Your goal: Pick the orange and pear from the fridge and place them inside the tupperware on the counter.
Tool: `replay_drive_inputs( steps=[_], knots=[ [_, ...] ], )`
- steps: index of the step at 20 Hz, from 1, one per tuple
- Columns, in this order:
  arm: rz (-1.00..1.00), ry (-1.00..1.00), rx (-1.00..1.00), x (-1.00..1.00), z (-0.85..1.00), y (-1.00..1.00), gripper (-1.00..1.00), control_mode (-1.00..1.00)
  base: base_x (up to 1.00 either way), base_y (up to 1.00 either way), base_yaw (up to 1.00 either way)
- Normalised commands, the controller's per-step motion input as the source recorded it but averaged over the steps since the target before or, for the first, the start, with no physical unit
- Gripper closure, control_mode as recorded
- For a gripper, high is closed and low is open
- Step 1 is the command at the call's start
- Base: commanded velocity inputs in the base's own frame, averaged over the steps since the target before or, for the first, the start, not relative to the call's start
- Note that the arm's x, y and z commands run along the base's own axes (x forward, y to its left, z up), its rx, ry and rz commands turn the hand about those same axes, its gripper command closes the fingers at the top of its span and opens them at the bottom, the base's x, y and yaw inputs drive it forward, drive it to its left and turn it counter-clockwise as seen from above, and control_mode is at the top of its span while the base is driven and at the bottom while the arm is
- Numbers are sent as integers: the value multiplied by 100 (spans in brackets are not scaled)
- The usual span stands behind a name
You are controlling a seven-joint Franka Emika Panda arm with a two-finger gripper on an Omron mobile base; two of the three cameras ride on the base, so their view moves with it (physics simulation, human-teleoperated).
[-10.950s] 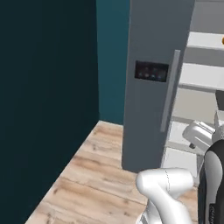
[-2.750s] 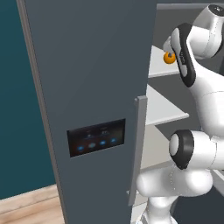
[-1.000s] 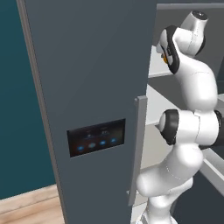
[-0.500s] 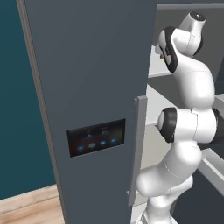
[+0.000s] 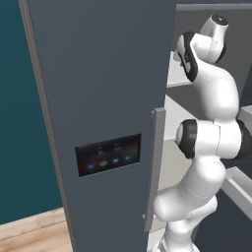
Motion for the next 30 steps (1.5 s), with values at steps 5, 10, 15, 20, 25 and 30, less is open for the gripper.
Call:
replay_drive_inputs(
  steps=[5,10,15,20,25,30],
  knots=[
    [4,-1,0,0,-5,0,100,-100,0,0,0],
    [3,0,0,-75,0,15,100,-100,0,0,0],
    [0,0,0,-100,0,25,100,-100,0,0,0],
    [0,0,0,-100,0,33,100,-100,0,0,0],
    [0,0,0,-100,0,43,100,-100,0,0,0],
    [0,0,0,-97,0,43,100,-100,0,0,0]
  ],
)
